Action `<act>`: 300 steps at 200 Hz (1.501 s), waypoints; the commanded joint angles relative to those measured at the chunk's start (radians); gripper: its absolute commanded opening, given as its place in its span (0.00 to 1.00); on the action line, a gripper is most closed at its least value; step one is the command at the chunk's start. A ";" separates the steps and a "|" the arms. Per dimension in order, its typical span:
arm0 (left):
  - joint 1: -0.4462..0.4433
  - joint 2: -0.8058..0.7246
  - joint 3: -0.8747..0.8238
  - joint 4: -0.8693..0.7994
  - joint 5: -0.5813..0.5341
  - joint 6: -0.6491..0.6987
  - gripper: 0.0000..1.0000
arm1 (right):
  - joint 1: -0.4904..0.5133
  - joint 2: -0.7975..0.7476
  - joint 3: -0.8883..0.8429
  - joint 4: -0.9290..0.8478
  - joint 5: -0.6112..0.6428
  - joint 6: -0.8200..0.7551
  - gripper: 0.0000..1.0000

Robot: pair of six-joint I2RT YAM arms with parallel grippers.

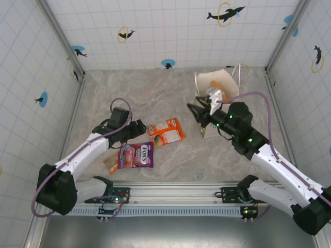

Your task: Place the snacks into the paper bag

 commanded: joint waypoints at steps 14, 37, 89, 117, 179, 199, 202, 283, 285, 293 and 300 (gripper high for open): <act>0.054 -0.103 -0.074 -0.161 0.035 -0.037 0.93 | 0.197 0.027 -0.007 -0.123 0.118 0.116 0.51; 0.195 -0.194 -0.143 -0.181 0.118 -0.023 0.91 | 0.301 0.077 -0.052 -0.089 0.157 0.248 0.54; 0.384 -0.254 -0.262 -0.131 0.244 0.007 0.91 | 0.443 0.263 -0.060 -0.059 0.183 0.623 0.57; 0.387 -0.223 -0.263 -0.115 0.217 0.018 0.88 | 0.474 0.382 -0.053 -0.039 0.144 0.759 0.59; 0.387 -0.206 -0.319 -0.056 0.256 0.026 0.86 | 0.455 0.598 -0.068 0.146 0.057 0.929 0.67; 0.387 -0.205 -0.325 -0.048 0.272 0.029 0.85 | 0.446 0.669 -0.062 0.190 0.031 0.965 0.68; 0.387 -0.205 -0.326 -0.047 0.274 0.030 0.85 | 0.444 0.679 -0.060 0.193 0.029 0.967 0.68; 0.387 -0.205 -0.344 -0.033 0.305 0.044 0.81 | 0.414 0.913 0.014 0.319 -0.026 0.973 0.69; 0.387 -0.205 -0.344 -0.034 0.305 0.045 0.81 | 0.414 0.917 0.014 0.325 -0.029 0.973 0.69; 0.387 -0.205 -0.342 -0.036 0.304 0.048 0.81 | 0.412 0.931 0.011 0.360 -0.045 0.975 0.69; 0.387 -0.204 -0.341 -0.037 0.303 0.050 0.81 | 0.409 0.945 0.005 0.399 -0.064 0.984 0.68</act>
